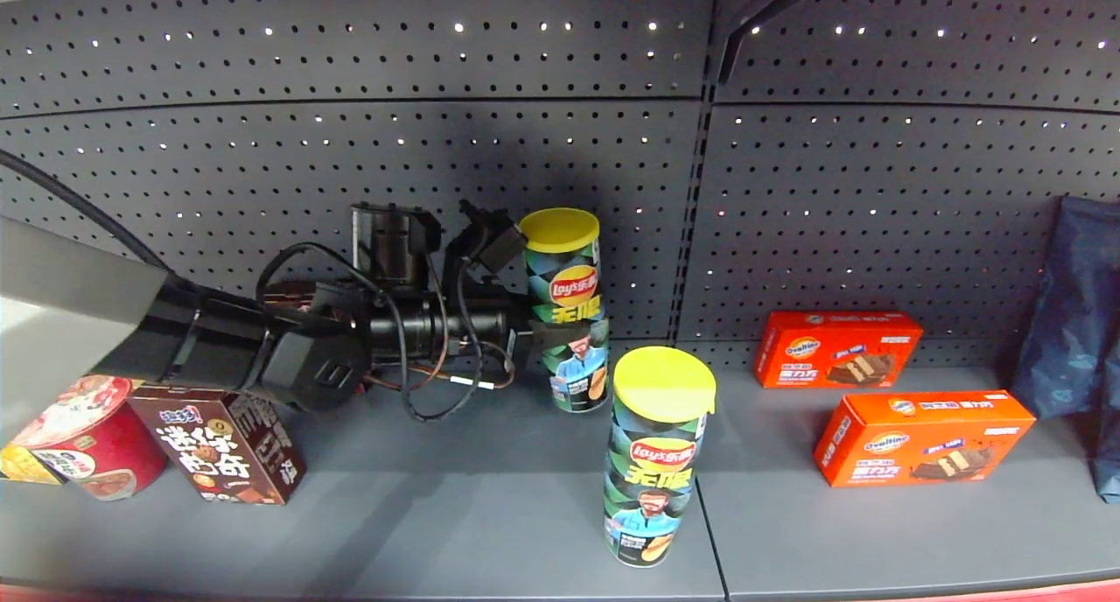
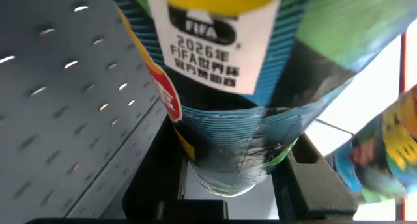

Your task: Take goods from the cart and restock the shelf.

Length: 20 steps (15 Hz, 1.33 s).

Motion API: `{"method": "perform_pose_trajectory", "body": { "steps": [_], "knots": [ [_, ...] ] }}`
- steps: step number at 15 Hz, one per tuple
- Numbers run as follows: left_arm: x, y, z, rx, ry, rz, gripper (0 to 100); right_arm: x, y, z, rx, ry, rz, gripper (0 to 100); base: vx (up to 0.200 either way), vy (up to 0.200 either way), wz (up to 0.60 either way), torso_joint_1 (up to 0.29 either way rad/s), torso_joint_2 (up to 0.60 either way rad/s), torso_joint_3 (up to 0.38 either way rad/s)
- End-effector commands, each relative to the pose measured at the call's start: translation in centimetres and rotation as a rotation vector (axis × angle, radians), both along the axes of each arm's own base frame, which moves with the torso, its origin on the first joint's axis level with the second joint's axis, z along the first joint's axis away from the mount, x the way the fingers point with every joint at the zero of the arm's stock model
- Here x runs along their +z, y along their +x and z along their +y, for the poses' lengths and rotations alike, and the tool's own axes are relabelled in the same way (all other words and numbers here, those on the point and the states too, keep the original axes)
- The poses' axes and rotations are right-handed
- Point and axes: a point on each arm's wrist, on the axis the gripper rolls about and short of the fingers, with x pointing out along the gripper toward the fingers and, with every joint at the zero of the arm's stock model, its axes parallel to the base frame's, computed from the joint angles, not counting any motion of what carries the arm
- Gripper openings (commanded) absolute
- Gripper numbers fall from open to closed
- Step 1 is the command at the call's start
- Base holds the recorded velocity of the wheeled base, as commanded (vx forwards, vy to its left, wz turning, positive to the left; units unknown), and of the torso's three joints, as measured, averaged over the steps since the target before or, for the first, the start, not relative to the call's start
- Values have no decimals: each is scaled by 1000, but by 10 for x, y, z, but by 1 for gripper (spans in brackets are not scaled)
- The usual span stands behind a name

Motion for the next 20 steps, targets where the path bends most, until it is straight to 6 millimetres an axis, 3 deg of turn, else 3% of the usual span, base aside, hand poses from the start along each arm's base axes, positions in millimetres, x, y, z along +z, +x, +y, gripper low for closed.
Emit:
{"method": "perform_pose_trajectory", "body": {
  "steps": [1, 20],
  "knots": [
    [-14, 9, -14, -23, 9, 20, 0, 0, 0, 0, -1, 1, 1, 100, 0, 0, 0, 0, 0, 0],
    [-38, 31, -30, -45, 43, 32, 0, 0, 0, 0, -1, -27, 2, 100, 0, 0, 0, 0, 0, 0]
  ]
}}
